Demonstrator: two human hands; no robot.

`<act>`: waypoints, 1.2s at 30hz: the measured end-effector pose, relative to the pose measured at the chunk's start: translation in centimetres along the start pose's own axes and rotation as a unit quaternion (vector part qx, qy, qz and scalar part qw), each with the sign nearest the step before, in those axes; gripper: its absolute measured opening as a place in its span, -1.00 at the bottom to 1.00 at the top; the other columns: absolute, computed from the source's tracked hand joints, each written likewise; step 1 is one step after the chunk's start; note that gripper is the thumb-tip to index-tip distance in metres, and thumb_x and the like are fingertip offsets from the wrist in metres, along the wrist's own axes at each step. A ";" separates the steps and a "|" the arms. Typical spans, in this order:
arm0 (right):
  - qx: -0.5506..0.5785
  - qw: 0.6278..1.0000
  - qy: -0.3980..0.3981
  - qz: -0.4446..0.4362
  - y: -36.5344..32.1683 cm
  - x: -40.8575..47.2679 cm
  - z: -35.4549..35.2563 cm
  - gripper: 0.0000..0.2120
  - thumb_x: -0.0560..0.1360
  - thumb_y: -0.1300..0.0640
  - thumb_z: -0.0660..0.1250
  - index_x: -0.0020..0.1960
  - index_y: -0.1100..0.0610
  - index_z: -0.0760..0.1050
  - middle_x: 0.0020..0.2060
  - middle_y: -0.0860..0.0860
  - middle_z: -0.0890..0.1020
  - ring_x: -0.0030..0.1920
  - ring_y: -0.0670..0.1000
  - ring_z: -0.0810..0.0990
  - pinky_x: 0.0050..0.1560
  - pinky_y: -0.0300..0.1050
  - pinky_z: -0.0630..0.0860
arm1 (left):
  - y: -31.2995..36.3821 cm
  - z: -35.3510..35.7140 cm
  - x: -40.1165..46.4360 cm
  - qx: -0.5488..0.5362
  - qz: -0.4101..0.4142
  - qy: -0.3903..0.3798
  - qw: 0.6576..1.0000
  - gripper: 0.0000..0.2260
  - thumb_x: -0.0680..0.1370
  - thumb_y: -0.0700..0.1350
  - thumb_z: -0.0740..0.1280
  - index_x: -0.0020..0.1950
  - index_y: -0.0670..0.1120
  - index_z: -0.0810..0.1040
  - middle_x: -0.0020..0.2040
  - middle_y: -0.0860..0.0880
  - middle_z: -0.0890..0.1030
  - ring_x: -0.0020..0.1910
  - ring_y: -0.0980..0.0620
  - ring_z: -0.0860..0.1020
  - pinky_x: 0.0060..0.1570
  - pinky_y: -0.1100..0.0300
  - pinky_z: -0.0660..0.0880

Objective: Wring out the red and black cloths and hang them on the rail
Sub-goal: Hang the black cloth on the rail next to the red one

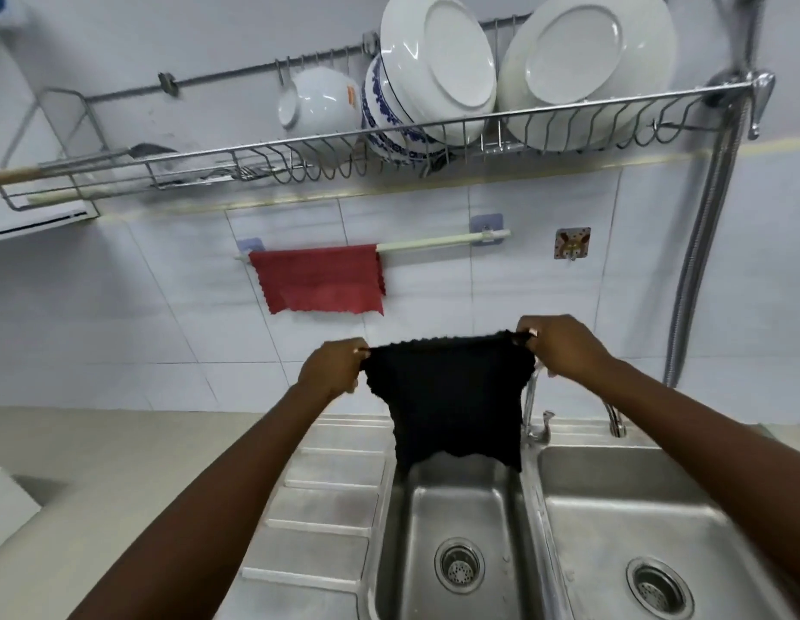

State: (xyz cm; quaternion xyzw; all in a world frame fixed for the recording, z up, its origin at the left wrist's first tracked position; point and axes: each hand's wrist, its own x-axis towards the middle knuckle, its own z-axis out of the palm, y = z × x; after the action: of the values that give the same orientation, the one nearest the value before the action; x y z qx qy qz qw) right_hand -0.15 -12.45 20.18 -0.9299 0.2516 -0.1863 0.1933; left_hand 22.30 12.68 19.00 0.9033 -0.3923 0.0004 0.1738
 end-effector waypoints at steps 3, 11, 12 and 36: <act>0.245 0.967 0.019 0.064 -2.0 3.0 -2.2 -0.83 0.46 0.35 0.30 -0.07 0.12 0.54 -0.45 0.07 0.61 -0.52 -0.02 0.61 -0.48 -0.29 0.53 | 0.7 -4.1 2.2 -0.187 -0.036 0.031 0.981 -0.86 0.56 -0.23 0.25 0.03 -0.12 0.58 -0.29 -0.10 0.62 -0.39 0.07 0.63 -0.33 0.23 0.47; 0.470 0.872 0.123 0.066 -6.1 12.0 -5.7 -0.83 0.50 0.36 0.26 -0.12 0.11 0.48 -0.22 0.12 0.63 -0.17 0.05 0.64 -0.07 -0.17 0.61 | 2.2 -11.3 9.1 -0.514 -0.058 0.141 0.844 -0.80 0.59 -0.28 0.26 0.18 -0.24 0.57 -0.17 -0.05 0.61 -0.26 0.11 0.55 -0.37 0.43 0.52; 0.463 0.873 0.140 0.053 -6.4 13.2 -5.7 -0.83 0.50 0.36 0.25 -0.14 0.11 0.49 -0.19 0.12 0.64 -0.11 0.06 0.63 -0.02 -0.13 0.58 | 2.2 -11.7 10.1 -0.527 -0.048 0.149 0.835 -0.79 0.58 -0.29 0.25 0.18 -0.24 0.58 -0.14 -0.06 0.62 -0.22 0.11 0.57 -0.29 0.40 0.54; -0.127 0.969 0.185 -0.103 -4.8 24.0 -0.9 -0.81 0.46 0.08 0.36 -0.05 0.20 0.48 -0.12 0.17 0.55 -0.01 0.22 0.50 -0.12 0.00 0.45 | -1.2 -6.2 24.5 -0.053 0.042 0.286 0.956 -0.88 0.45 -0.19 0.40 -0.03 -0.13 0.55 0.05 -0.14 0.48 0.11 -0.14 0.39 -0.01 0.13 0.43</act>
State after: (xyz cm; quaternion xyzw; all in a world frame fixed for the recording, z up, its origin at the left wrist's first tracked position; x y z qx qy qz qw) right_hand 20.63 -21.85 29.07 -0.9171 0.2076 -0.3404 0.0035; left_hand 40.90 -1.98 27.78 0.8376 -0.3633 0.2454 0.3260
